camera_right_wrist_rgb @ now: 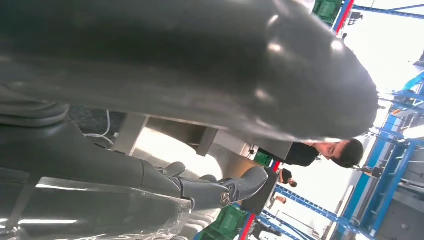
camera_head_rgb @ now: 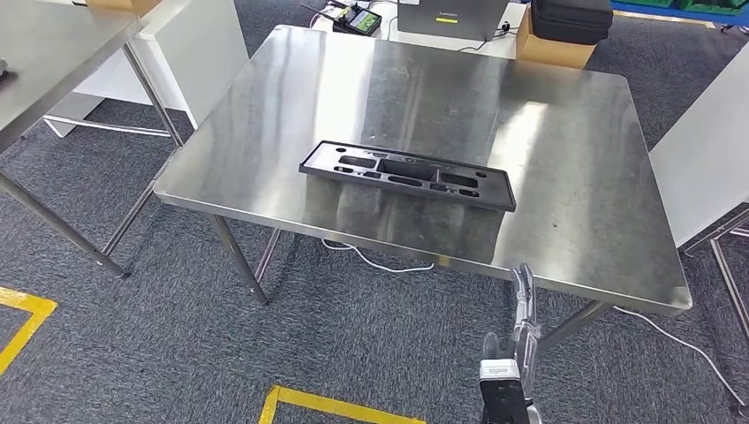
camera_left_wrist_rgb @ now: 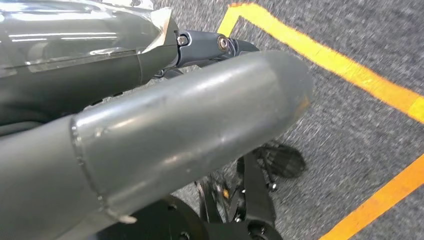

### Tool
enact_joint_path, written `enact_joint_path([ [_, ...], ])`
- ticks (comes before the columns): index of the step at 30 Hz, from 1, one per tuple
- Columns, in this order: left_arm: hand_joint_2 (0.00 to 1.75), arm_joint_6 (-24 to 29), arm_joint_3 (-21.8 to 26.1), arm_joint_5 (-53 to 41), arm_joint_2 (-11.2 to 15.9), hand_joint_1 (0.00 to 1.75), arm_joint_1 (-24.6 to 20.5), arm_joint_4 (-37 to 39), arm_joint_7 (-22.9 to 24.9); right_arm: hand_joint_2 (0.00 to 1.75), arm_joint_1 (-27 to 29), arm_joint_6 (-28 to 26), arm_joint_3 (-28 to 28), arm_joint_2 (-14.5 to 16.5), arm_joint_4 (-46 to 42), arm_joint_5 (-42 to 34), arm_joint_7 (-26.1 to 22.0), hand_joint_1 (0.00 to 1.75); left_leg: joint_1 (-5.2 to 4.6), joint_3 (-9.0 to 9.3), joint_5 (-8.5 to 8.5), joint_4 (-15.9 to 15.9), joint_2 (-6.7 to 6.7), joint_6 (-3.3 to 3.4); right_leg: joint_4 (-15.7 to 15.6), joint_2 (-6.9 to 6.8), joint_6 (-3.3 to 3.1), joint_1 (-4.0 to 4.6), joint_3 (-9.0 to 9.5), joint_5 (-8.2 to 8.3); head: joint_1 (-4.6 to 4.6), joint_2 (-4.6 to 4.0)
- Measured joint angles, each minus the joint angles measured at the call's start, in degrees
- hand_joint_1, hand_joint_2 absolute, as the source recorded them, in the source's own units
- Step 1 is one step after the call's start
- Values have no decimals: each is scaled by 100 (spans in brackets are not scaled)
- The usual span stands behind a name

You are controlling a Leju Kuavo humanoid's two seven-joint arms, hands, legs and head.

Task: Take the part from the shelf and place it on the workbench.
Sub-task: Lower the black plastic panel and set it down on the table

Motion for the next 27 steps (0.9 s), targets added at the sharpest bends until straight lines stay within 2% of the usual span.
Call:
enact_joint_path([
  [1, 0, -3, -2, 0, 0, 0, 0, 0, 0, 0, 1, 0, -2, -4, -4, -1, 2, 0, -3, -58, 54, 4, -1, -16, -394, 0, 23, 3, 297, 115, 1, 0],
  [2, 0, -5, -4, 0, 0, 0, -1, 0, 0, 0, -1, 0, -3, -7, -14, 0, 3, 0, -14, -105, 102, 10, -3, -40, -864, 0, 21, 17, 631, 170, 4, 0],
  [3, 0, -6, -5, 0, 0, 0, -1, 0, 0, 0, -1, 0, -5, -8, -26, 0, 4, 0, -24, -130, 152, 12, -2, -70, -1231, 3, 2, 37, 869, 200, 0, 0],
  [4, 0, -7, -7, 0, 1, 0, -1, 0, -1, 0, -2, 0, -7, -9, -40, 1, 4, 0, -31, -142, 194, 14, -1, -101, -1470, 9, -25, 55, 1005, 192, -1, 0],
  [5, 0, -7, -8, 0, 1, 0, -2, 0, -1, 0, -1, 0, -11, -11, -50, 1, 5, 0, -38, -146, 234, 12, 0, -132, -1574, 14, -52, 77, 1044, 184, -5, 0],
  [7, 0, -6, -10, 0, 3, 0, 3, 0, -2, 0, 3, 0, -19, -15, -57, 1, 7, 0, -17, -171, 259, 27, -7, -192, -1573, 10, -125, 39, 965, 250, -16, 0],
  [8, 0, -5, -13, -2, 5, 0, 7, 0, -2, 0, 6, 1, -21, -15, -58, 1, 8, 0, -1, -215, 135, 112, -16, -224, -1576, -1, -183, 14, 925, 301, -24, 0],
  [9, 0, -5, -15, -5, 7, 0, 11, 0, -2, 0, 9, 1, -22, -14, -61, 1, 9, 0, 18, -282, -100, 298, -27, -258, -1582, -14, -243, -14, 872, 363, -36, 0],
  [10, 0, -6, -21, -12, 8, 0, 12, 0, -2, 0, 11, 1, -22, -13, -63, 0, 11, 0, 41, -366, -420, 598, -39, -291, -1581, -26, -286, -21, 808, 424, -42, 0],
  [11, 0, -8, -29, -28, 9, 0, 14, 0, -2, 0, 20, 1, -22, -13, -64, -2, 14, 0, 58, -450, -734, 967, -42, -326, -1578, -34, -315, -9, 736, 483, -50, 0],
  [12, 0, -11, -39, -45, 9, 0, 14, 0, -2, 0, 35, 1, -23, -13, -66, -12, 17, 0, 78, -510, -935, 1325, -45, -357, -1573, -40, -320, 1, 676, 539, -55, 0],
  [13, 0, -16, -50, -66, 9, 0, 15, 0, -3, 0, 62, 0, -25, -13, -70, -42, 21, 0, 100, -517, -988, 1580, -46, -381, -1565, -45, -311, 8, 616, 593, -54, 0],
  [14, 0, -21, -61, -89, 9, 0, 15, 0, -5, 0, 99, -1, -28, -14, -78, -85, 25, 0, 123, -446, -913, 1663, -45, -399, -1552, -49, -291, 11, 557, 640, -54, 0],
  [15, 0, -28, -78, -107, 9, 0, 15, 0, -9, 0, 147, -2, -32, -14, -90, -153, 28, 0, 148, -271, -758, 1541, -44, -416, -1530, -51, -271, 10, 498, 682, -54, 0],
  [16, 0, -40, -95, -130, 9, 0, 15, 0, -14, 0, 198, -4, -37, -15, -110, -231, 28, 0, 175, -1, -602, 1232, -45, -430, -1496, -52, -248, 6, 435, 715, -55, 0],
  [17, 0, -54, -112, -153, 9, 0, 15, 0, -19, 0, 246, -7, -45, -15, -135, -297, 26, 0, 189, 294, -527, 840, -53, -442, -1455, -52, -225, 10, 372, 736, -57, 0],
  [18, 0, -70, -128, -171, 9, 0, 14, 0, -22, 0, 284, -10, -57, -15, -166, -357, 23, 0, 191, 537, -509, 486, -67, -439, -1416, -51, -195, 15, 320, 760, -56, 0],
  [19, 0, -83, -137, -190, 10, 0, 13, 0, -25, 0, 312, -13, -71, -13, -198, -394, 21, 0, 179, 680, -541, 242, -80, -428, -1387, -52, -154, 21, 281, 786, -56, 0],
  [21, 0, -98, -148, -206, 13, 0, 9, 0, -25, 0, 357, -17, -100, -8, -254, -434, 18, 0, 135, 701, -585, 88, -91, -369, -1366, -51, -47, 21, 212, 864, -55, 0],
  [22, 0, -103, -151, -213, 15, 0, 8, 0, -25, 0, 384, -17, -116, -5, -277, -447, 17, 0, 131, 659, -558, 60, -79, -312, -1345, -51, -7, 16, 171, 872, -54, 0],
  [23, 0, -107, -155, -218, 17, 0, 5, 0, -24, 0, 415, -19, -133, -5, -299, -457, 17, 0, 126, 608, -516, 36, -68, -236, -1274, -45, 7, 12, 93, 810, -49, 0],
  [24, 0, -113, -159, -227, 19, 0, 4, 0, -24, 0, 447, -22, -152, -5, -319, -464, 17, 0, 122, 542, -456, 14, -54, -152, -1116, -40, -10, 12, -8, 659, -37, 0],
  [25, 0, -120, -170, -239, 19, 0, 4, 0, -24, 0, 474, -27, -173, -6, -336, -468, 17, 0, 112, 466, -392, 7, -41, -82, -853, -34, -54, 7, -120, 422, -23, 0],
  [27, 0, -132, -205, -271, 23, 0, 10, 0, -24, 0, 524, -44, -227, -5, -363, -470, 20, 0, 68, 307, -266, 10, -23, -14, -151, -25, -118, 2, -322, -36, -6, 0],
])
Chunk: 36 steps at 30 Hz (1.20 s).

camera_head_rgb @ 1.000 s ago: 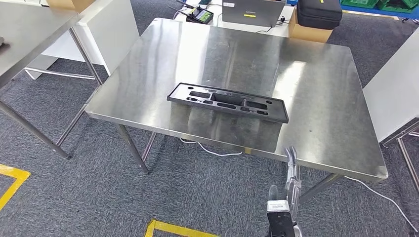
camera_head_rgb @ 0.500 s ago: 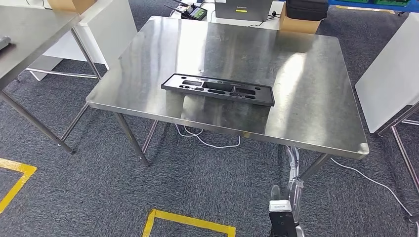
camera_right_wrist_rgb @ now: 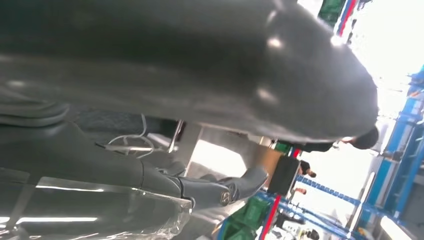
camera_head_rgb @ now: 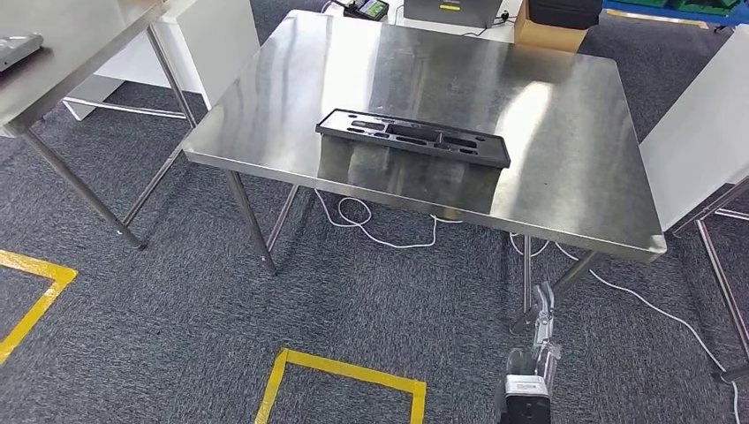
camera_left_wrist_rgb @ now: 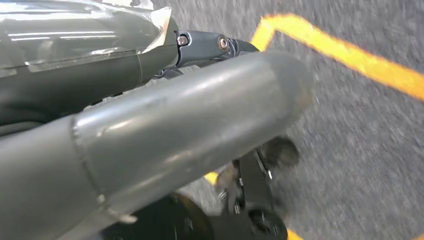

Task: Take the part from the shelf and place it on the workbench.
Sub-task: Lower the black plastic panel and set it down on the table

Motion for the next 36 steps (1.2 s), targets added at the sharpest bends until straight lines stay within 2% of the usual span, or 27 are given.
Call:
enact_joint_path([
  [1, 0, -5, -20, -15, 2, 0, 3, 0, 0, 0, 26, -7, -28, 1, -9, 1, 2, 0, -19, -87, 69, 2, 6, 7, 284, 2, 11, 0, -27, -88, 4, 0],
  [2, 0, -8, -36, -27, 4, 0, 3, 0, 0, 0, 51, -13, -52, 2, -16, 2, 6, 0, -33, -178, 139, 5, 11, 7, 421, 4, 51, 1, 16, -56, 5, 0],
  [3, 0, -11, -48, -37, 5, 0, 3, 0, 0, 0, 73, -14, -68, 4, -22, 7, 15, 0, -43, -269, 210, 7, 14, 0, 376, 5, 101, 5, 149, 64, 8, 0],
  [5, 0, -12, -68, -43, 4, 0, 2, 0, 2, 0, 94, -4, -96, 23, -43, 36, 37, 0, -56, -425, 345, 15, 16, -32, -249, 6, 141, 13, 700, 267, 9, 0],
  [7, 0, -11, -81, -48, 2, 0, 2, 0, 4, 0, 91, 19, -131, 57, -80, 74, 49, 0, -73, -506, 469, 23, 22, -90, -1118, 13, 93, 58, 1311, 206, 3, 0],
  [8, 0, -11, -85, -50, 2, 0, 1, 0, 5, 0, 93, 27, -146, 72, -96, 85, 51, 0, -77, -521, 528, 22, 27, -118, -1384, 18, 65, 83, 1470, 151, -3, 0],
  [9, 0, -10, -86, -56, 2, 0, 0, 0, 6, 0, 102, 31, -158, 83, -106, 93, 54, 0, -78, -529, 584, 19, 32, -146, -1494, 22, 45, 108, 1501, 138, -10, 0],
  [11, 0, -10, -87, -74, 8, 0, 6, 0, 13, 0, 137, 40, -177, 104, -110, 122, 58, 0, -49, -565, 573, 62, 21, -198, -1481, 8, -21, 49, 1418, 228, -26, 0],
  [12, 0, -11, -88, -83, 11, 0, 10, 0, 18, 0, 153, 50, -186, 120, -113, 146, 62, 0, -32, -609, 399, 191, 10, -230, -1482, -6, -81, 21, 1375, 288, -35, 0],
  [13, 0, -11, -89, -89, 15, 0, 14, 0, 23, 0, 163, 67, -195, 141, -117, 175, 71, 0, -15, -675, 123, 429, -2, -264, -1486, -20, -138, -4, 1318, 355, -48, 0],
  [15, 0, -14, -89, -90, 19, 0, 15, 0, 28, 0, 177, 102, -205, 172, -124, 225, 91, 0, 9, -822, -495, 1142, -12, -327, -1480, -38, -209, 23, 1168, 485, -64, 0],
  [16, 0, -16, -89, -90, 19, 0, 15, 0, 28, 0, 185, 118, -208, 178, -126, 242, 103, 0, 24, -858, -647, 1470, -12, -351, -1476, -45, -209, 34, 1088, 551, -67, 0],
  [17, 0, -19, -89, -90, 19, 0, 15, 0, 28, 0, 193, 126, -210, 181, -126, 252, 108, 0, 44, -837, -658, 1670, -12, -371, -1468, -51, -200, 39, 1011, 614, -66, 0],
  [18, 0, -21, -89, -90, 19, 0, 15, 0, 28, 0, 198, 131, -212, 182, -126, 260, 111, 0, 69, -736, -554, 1701, -11, -389, -1452, -55, -184, 40, 933, 673, -68, 0],
  [20, 0, -27, -89, -90, 17, 0, 11, 0, 28, 0, 202, 131, -218, 183, -126, 267, 113, 0, 130, -249, -269, 1185, -11, -430, -1368, -53, -129, 30, 772, 760, -69, 0],
  [21, 0, -34, -89, -92, 15, 0, 7, 0, 28, 0, 201, 129, -224, 183, -127, 269, 113, 0, 141, 48, -236, 785, -22, -449, -1306, -50, -98, 32, 687, 786, -74, 0],
  [22, 0, -41, -89, -95, 13, 0, 2, 1, 28, 0, 199, 126, -229, 183, -128, 271, 113, 0, 143, 278, -264, 444, -38, -450, -1246, -51, -58, 39, 616, 811, -70, 0],
  [23, 0, -46, -90, -99, 10, 0, -2, 1, 28, 0, 197, 121, -234, 183, -131, 273, 113, 0, 128, 406, -332, 212, -53, -439, -1202, -54, -16, 48, 561, 839, -69, 0],
  [24, 0, -51, -90, -103, 10, 0, -4, 1, 28, 0, 196, 115, -237, 184, -132, 276, 114, 0, 101, 433, -385, 112, -65, -414, -1178, -57, 25, 53, 515, 874, -67, 0],
  [26, 0, -51, -90, -107, 10, 0, -3, 0, 29, 0, 199, 108, -239, 191, -136, 282, 117, 0, 75, 385, -390, 77, -66, -358, -1167, -61, 89, 52, 464, 940, -63, 0],
  [28, 0, -41, -89, -106, 9, 0, 0, 0, 34, 0, 208, 103, -241, 202, -138, 314, 150, 0, 68, 270, -295, 48, -30, -227, -1043, -43, 99, 49, 357, 824, -43, 0],
  [30, 0, -23, -89, -104, 9, 0, 2, 0, 43, 0, 217, 101, -243, 215, -139, 362, 203, 0, 48, 94, -152, 24, 14, -80, -562, -22, 34, 44, 162, 383, -8, 0],
  [32, 0, -8, -89, -104, 10, 0, 3, 0, 45, 0, 219, 100, -243, 222, -139, 403, 240, 0, 14, -76, -24, 26, 33, -33, 144, -16, -20, 37, 6, -57, 13, 0],
  [33, 0, 13, -89, -108, 10, 0, 3, 0, 36, 0, 217, 101, -243, 223, -139, 428, 260, 0, 1, -166, 40, 28, 40, -33, 399, -14, 2, 33, -3, -115, 14, 0],
  [34, 0, 40, -89, -117, 10, 0, 3, 0, 19, 0, 214, 100, -243, 225, -139, 458, 281, 0, -9, -254, 101, 30, 45, -40, 489, -13, 51, 33, 64, -39, 15, 0],
  [35, 0, 76, -89, -128, 10, 0, 4, 0, 0, 0, 209, 101, -243, 226, -139, 485, 305, 0, -15, -336, 159, 32, 48, -52, 402, -12, 107, 33, 214, 114, 14, 0],
  [36, 0, 110, -89, -139, 10, 0, 4, 0, -19, 0, 201, 101, -243, 228, -139, 508, 327, 0, -18, -395, 218, 35, 49, -69, 133, -11, 142, 34, 455, 263, 15, 0],
])
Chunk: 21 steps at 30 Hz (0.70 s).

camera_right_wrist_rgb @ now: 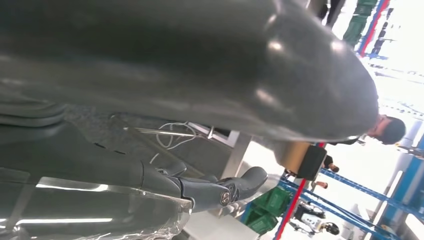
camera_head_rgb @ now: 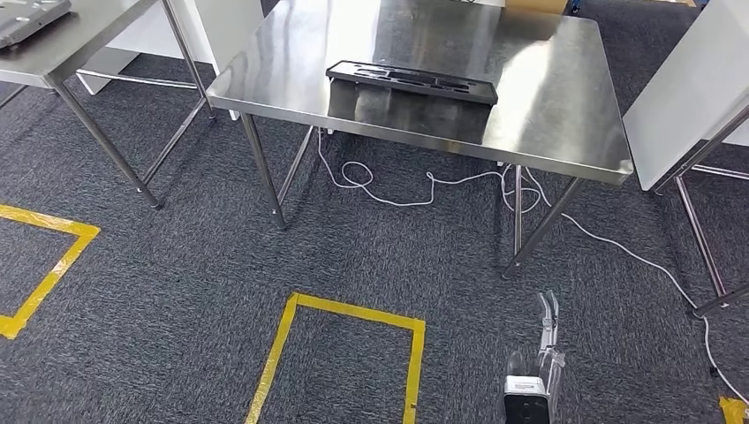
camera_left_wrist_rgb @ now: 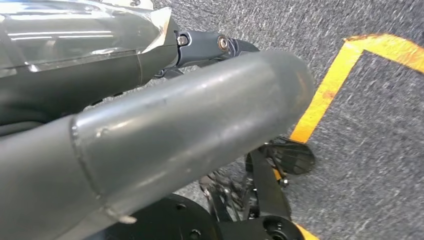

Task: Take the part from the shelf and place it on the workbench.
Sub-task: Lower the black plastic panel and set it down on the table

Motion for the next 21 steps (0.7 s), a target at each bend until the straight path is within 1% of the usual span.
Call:
enact_joint_path([
  [1, 0, 24, -1, -7, 0, 0, 0, 0, -12, 0, -9, 0, 0, 1, 0, 14, 13, 0, -8, -45, 54, 5, 1, -22, -406, 0, -1, 6, 318, 62, 1, 0],
  [2, 0, 38, -1, -8, -1, 0, 1, 0, -18, 0, -20, 0, 0, 2, -1, 23, 19, 0, -17, -72, 108, 10, 2, -47, -868, 3, -27, 26, 634, 33, 2, 0],
  [3, 0, 47, -1, -8, -3, 0, 2, 0, -22, 0, -33, -1, -1, 4, -2, 30, 21, 0, -28, -90, 163, 13, 5, -75, -1258, 8, -66, 44, 864, -46, 4, 0],
  [4, 0, 55, -2, -8, -4, 0, 4, 0, -26, 0, -44, 0, -1, 7, -3, 34, 22, 0, -36, -109, 213, 9, 9, -103, -1517, 16, -98, 62, 993, -124, 3, 0],
  [5, 0, 66, -2, -8, -6, 0, 5, 0, -30, 0, -47, 1, -3, 11, -4, 39, 25, 0, -37, -122, 257, 3, 13, -129, -1641, 25, -125, 67, 1015, -152, 2, 0],
  [6, 0, 83, -2, -8, -6, 0, 6, 0, -32, 0, -49, 1, -7, 18, -4, 47, 30, 0, -26, -147, 267, 16, 9, -156, -1663, 27, -162, 39, 989, -138, 3, 0],
  [7, 0, 100, -2, -8, -5, 0, 8, 0, -34, 0, -49, 2, -9, 25, -4, 55, 42, 0, -12, -185, 191, 88, 0, -183, -1671, 26, -208, 15, 973, -107, -3, 0],
  [8, 0, 113, -2, -8, -5, 0, 11, 0, -37, 0, -47, 2, -12, 32, -4, 63, 56, 0, -1, -250, 31, 256, -11, -213, -1679, 21, -263, -10, 959, -71, -9, 0],
  [9, 0, 124, -1, -7, -6, 0, 14, 0, -39, 0, -51, 3, -13, 39, -1, 71, 70, 0, 12, -359, -208, 557, -24, -245, -1680, 10, -307, -25, 942, -42, -16, 0],
  [10, 0, 130, -1, -5, -8, 0, 18, 0, -41, 0, -53, 3, -13, 41, 4, 75, 83, 0, 16, -485, -464, 946, -34, -277, -1678, -1, -338, -19, 924, -22, -25, 0],
  [11, 0, 144, -1, 1, -11, 0, 22, 0, -38, 0, -56, 4, -13, 43, 16, 78, 90, 0, 24, -605, -656, 1342, -41, -304, -1675, -13, -351, -15, 909, -8, -29, 0],
  [12, 0, 165, -1, 11, -13, 0, 26, 0, -28, 0, -62, 5, -13, 43, 33, 80, 97, 0, 35, -673, -752, 1635, -46, -325, -1672, -24, -352, -12, 897, 0, -29, 0],
  [13, 0, 194, -1, 21, -15, 0, 30, 0, -12, 0, -75, 5, -13, 43, 56, 83, 103, 0, 49, -651, -734, 1731, -48, -338, -1669, -30, -350, -10, 892, 7, -31, 0],
  [14, 0, 228, 0, 33, -15, 0, 32, 0, 11, 0, -96, 2, -12, 42, 87, 86, 107, 0, 63, -526, -622, 1608, -48, -344, -1663, -30, -344, -12, 899, 10, -31, 0],
  [15, 0, 261, 0, 45, -15, 0, 34, 0, 38, 0, -125, -6, -9, 42, 121, 89, 109, 0, 74, -318, -454, 1292, -48, -343, -1652, -28, -339, -14, 917, 9, -32, 0],
  [16, 0, 295, 1, 64, -16, 0, 37, 0, 66, 0, -159, -22, -3, 40, 159, 92, 110, 0, 82, -94, -296, 911, -49, -332, -1638, -25, -326, -16, 909, 0, -33, 0],
  [17, 0, 324, 2, 87, -17, 0, 41, 0, 92, 0, -198, -43, 4, 38, 202, 92, 112, 0, 79, 93, -174, 581, -52, -312, -1610, -21, -307, -3, 894, -11, -36, 0],
  [18, 0, 349, 4, 111, -19, 0, 48, 0, 116, 0, -236, -65, 15, 35, 248, 92, 114, 0, 68, 204, -105, 364, -54, -291, -1587, -18, -285, 11, 871, -18, -32, 0],
  [20, 0, 395, 10, 147, -28, 0, 64, 0, 156, 0, -306, -105, 40, 22, 351, 83, 115, 0, 39, 242, -84, 222, -58, -268, -1552, -13, -236, 45, 833, -23, -25, 0],
  [21, 0, 417, 12, 157, -36, 0, 68, -1, 175, 0, -334, -130, 51, 13, 400, 69, 116, 0, 27, 233, -98, 181, -63, -280, -1545, -11, -214, 53, 817, -21, -20, 0],
])
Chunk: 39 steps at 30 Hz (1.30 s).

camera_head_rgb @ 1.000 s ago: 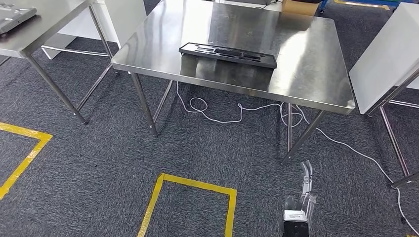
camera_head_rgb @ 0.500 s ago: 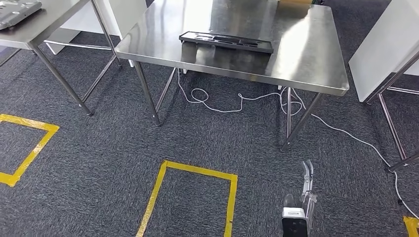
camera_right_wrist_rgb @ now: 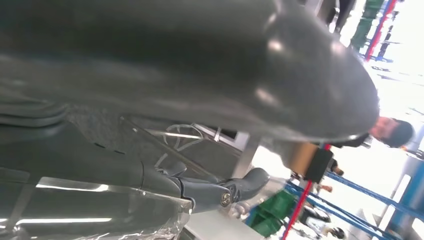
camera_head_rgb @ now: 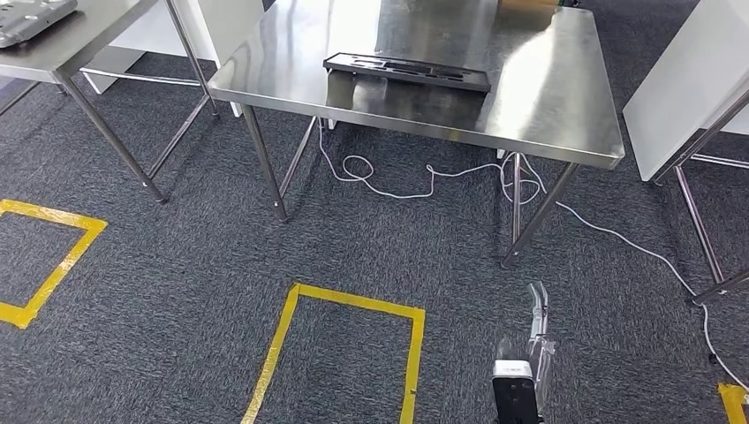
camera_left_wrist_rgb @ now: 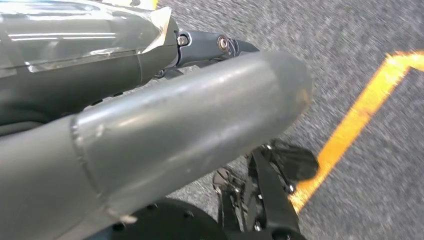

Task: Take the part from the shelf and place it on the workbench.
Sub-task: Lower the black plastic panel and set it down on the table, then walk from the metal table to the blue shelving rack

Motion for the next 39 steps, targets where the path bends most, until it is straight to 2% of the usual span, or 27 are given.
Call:
enact_joint_path([
  [3, 0, 65, 7, 35, -15, 0, 0, -2, 51, 0, -93, -64, 34, -55, 190, -179, 5, 0, -32, -8, -87, -109, -24, 5, 33, 1, 47, 20, -85, 5, 4, 0],
  [13, 0, 167, 66, 122, -28, 0, 4, -2, 137, 0, -427, -69, 222, -173, 791, -629, 11, 0, -165, -16, -83, -113, -19, 241, 14, -2, 187, -81, -177, 87, 2, 0],
  [15, 0, 206, 80, 155, -33, 0, 4, -2, 139, 0, -492, -45, 276, -182, 870, -777, 32, 0, -150, -16, -45, -150, -23, 299, 50, -4, 223, -89, -187, 69, 1, 0],
  [17, 0, 238, 96, 202, -38, 0, 1, -3, 97, 0, -585, 5, 324, -186, 986, -968, 61, 0, -110, -28, 4, -190, -27, 365, 412, 8, 211, -94, -339, -140, 20, 0],
  [19, 0, 269, 132, 262, -38, 0, -1, -4, 27, 0, -671, 82, 352, -198, 1153, -1169, 81, 0, -100, -69, 35, -192, -55, 394, 1195, 19, 157, -106, -704, -510, 41, 0],
  [20, 0, 279, 156, 291, -38, 0, 0, -4, -7, 0, -703, 123, 367, -207, 1242, -1252, 91, 0, -102, -90, 49, -191, -82, 393, 1549, 20, 150, -109, -878, -644, 43, 0],
  [21, 0, 284, 178, 321, -37, 0, 1, -4, -39, 0, -731, 157, 387, -215, 1333, -1314, 97, 0, -105, -108, 65, -188, -118, 385, 1739, 22, 161, -110, -972, -689, 43, 0],
  [22, 0, 288, 195, 346, -35, 0, 2, -4, -63, 0, -763, 189, 412, -219, 1421, -1360, 105, 0, -107, -121, 81, -186, -162, 370, 1696, 28, 192, -110, -951, -630, 42, 0],
  [23, 0, 293, 208, 372, -34, 0, 2, -5, -77, 0, -804, 222, 440, -219, 1502, -1398, 116, 0, -107, -128, 96, -184, -209, 351, 1420, 50, 231, -112, -813, -485, 41, 0],
  [24, 0, 299, 223, 396, -33, 0, 1, -6, -79, 0, -853, 248, 470, -214, 1578, -1428, 129, 0, -106, -132, 113, -183, -259, 329, 1002, 109, 265, -118, -604, -303, 42, 0],
  [25, 0, 309, 240, 410, -32, 0, 0, -6, -62, 0, -909, 275, 500, -208, 1650, -1453, 144, 0, -114, -136, 128, -176, -307, 300, 601, 190, 272, -115, -418, -139, 40, 0],
  [26, 0, 319, 260, 421, -33, 0, 0, -5, -40, 0, -964, 297, 529, -202, 1715, -1471, 159, 0, -119, -143, 144, -170, -348, 269, 308, 252, 251, -112, -292, -20, 38, 0],
  [27, 0, 332, 278, 426, -33, 0, 0, -5, -7, 0, -1011, 312, 553, -196, 1775, -1486, 178, 0, -121, -155, 161, -168, -383, 236, 158, 288, 212, -99, -238, 41, 33, 0],
  [29, 0, 362, 314, 428, -37, 0, 11, -4, 66, 0, -1077, 340, 597, -177, 1876, -1519, 213, 0, -98, -180, 199, -177, -451, 163, 125, 235, 110, -60, -250, 88, 30, 0],
  [31, 0, 395, 333, 421, -40, 0, 28, -4, 133, 0, -1127, 360, 629, -146, 1933, -1550, 252, 0, -62, -245, 135, -83, -384, 102, 103, 147, 16, -70, -232, 142, 27, 0],
  [32, 0, 408, 335, 416, -43, 0, 33, -4, 156, 0, -1143, 365, 642, -131, 1948, -1561, 266, 0, -55, -323, 9, 88, -295, 77, 92, 97, -21, -80, -228, 166, 14, 0],
  [34, 0, 425, 335, 397, -46, 0, 34, -4, 189, 0, -1147, 366, 653, -117, 1979, -1585, 291, 0, -46, -582, -389, 717, -106, 34, 88, -7, -61, -67, -239, 188, -17, 0],
  [35, 0, 427, 335, 386, -48, 0, 34, -4, 204, 0, -1141, 366, 654, -117, 1998, -1596, 302, 0, -40, -716, -551, 1054, -67, 14, 92, -68, -70, -51, -251, 191, -29, 0],
  [36, 0, 431, 335, 378, -50, 0, 34, -4, 219, 0, -1137, 366, 653, -119, 2017, -1605, 315, 0, -32, -795, -626, 1276, -44, -1, 95, -129, -76, -37, -260, 193, -31, 0],
  [37, 0, 435, 336, 374, -51, 0, 35, -4, 230, 0, -1135, 365, 653, -120, 2032, -1610, 327, 0, -27, -785, -598, 1316, -26, -8, 98, -187, -78, -26, -265, 191, -33, 0],
  [38, 0, 440, 337, 374, -51, 0, 35, -4, 237, 0, -1137, 365, 652, -119, 2043, -1611, 342, 0, -22, -671, -477, 1147, 2, -3, 100, -240, -81, -20, -263, 186, -33, 0],
  [39, 0, 445, 337, 375, -51, 0, 35, -4, 239, 0, -1142, 366, 652, -116, 2051, -1611, 357, 0, -21, -480, -307, 826, 60, 11, 100, -287, -86, -16, -255, 181, -34, 0],
])
